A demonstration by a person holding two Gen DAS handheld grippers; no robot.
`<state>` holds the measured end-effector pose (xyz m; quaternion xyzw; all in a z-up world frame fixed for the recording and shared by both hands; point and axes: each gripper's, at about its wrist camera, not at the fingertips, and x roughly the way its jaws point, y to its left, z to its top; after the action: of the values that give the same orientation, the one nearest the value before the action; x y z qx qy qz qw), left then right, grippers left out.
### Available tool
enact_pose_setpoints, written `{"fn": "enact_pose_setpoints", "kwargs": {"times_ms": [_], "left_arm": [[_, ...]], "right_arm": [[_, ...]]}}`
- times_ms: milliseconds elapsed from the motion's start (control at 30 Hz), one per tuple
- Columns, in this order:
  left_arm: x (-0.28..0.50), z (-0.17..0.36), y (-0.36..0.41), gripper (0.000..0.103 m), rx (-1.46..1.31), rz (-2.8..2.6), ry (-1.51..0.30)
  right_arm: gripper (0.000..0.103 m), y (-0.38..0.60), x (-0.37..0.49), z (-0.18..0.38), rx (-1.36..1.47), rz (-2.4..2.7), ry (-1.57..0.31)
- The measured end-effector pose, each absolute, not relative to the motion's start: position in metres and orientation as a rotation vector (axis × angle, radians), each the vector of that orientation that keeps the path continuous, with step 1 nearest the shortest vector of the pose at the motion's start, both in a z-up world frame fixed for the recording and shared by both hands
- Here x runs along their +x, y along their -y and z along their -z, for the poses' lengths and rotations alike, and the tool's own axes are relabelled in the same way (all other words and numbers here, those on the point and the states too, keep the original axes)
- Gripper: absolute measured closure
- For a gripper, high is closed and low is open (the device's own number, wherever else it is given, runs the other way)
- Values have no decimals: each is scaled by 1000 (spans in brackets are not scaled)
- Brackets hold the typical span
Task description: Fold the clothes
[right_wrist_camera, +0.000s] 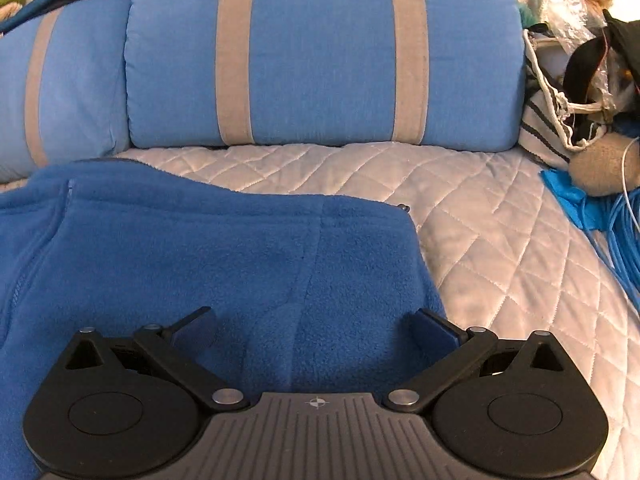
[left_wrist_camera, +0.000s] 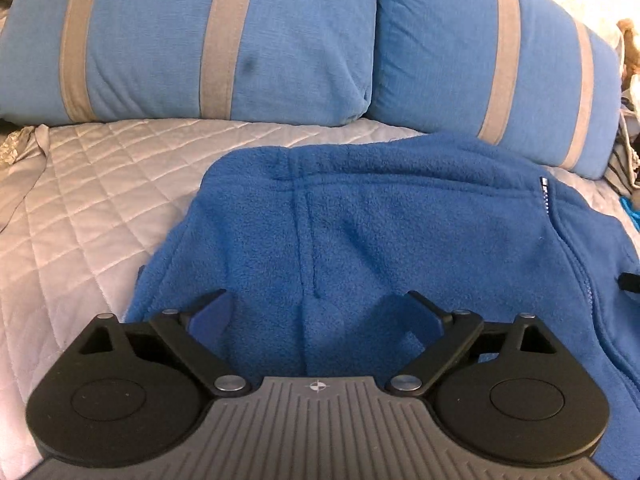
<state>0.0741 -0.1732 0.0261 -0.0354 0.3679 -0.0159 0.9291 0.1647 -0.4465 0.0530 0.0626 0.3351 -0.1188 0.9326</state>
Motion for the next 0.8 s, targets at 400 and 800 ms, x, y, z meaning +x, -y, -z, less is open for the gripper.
{"fn": "enact_pose_setpoints", "kwargs": {"times_ms": [400,800], "left_arm": [[72,-27,175,9,-78,36,-754],[69,-31,182,9,-33,5,-759]], "right_arm": [[0,445,159,-54,117,302,-624],[0,439,157,-55,78,345,-607]]}}
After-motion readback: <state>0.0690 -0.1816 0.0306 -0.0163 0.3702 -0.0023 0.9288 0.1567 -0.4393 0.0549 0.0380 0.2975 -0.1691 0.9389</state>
